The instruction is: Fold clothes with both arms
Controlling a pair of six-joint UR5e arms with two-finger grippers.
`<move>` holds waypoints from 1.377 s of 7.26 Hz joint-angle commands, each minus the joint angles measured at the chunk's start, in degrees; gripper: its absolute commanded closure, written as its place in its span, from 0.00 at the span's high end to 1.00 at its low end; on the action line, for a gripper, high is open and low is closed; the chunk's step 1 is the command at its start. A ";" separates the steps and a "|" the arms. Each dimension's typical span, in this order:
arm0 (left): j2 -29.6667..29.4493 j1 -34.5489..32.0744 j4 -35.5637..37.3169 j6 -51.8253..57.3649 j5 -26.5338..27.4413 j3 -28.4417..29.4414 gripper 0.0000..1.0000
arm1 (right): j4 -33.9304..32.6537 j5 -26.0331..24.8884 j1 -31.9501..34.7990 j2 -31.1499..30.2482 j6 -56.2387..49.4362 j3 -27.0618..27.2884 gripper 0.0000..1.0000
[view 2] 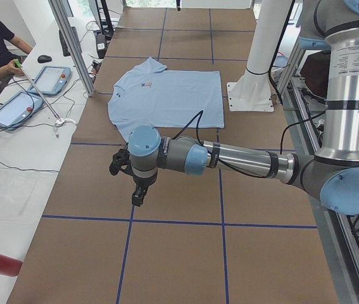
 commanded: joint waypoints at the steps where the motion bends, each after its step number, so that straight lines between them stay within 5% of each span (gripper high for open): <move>1: 0.89 -0.03 -0.26 0.59 -0.20 0.23 1.00 | 0.02 0.24 -0.71 0.50 0.01 0.25 1.00; 3: 1.33 1.28 -8.04 0.15 -1.17 0.32 1.00 | 8.40 0.59 -5.72 3.13 5.49 -2.54 1.00; 6: 1.42 1.46 -8.70 0.06 -3.89 1.38 1.00 | 36.86 -1.68 -15.89 12.76 38.12 -15.95 0.99; 8: 1.33 1.46 -8.70 -0.03 -3.99 1.46 1.00 | 45.53 -16.02 -23.97 20.94 51.53 -22.84 0.97; 10: 1.33 1.46 -8.79 0.06 -3.99 1.46 1.00 | 45.64 -22.24 -27.87 27.81 58.26 -27.15 0.94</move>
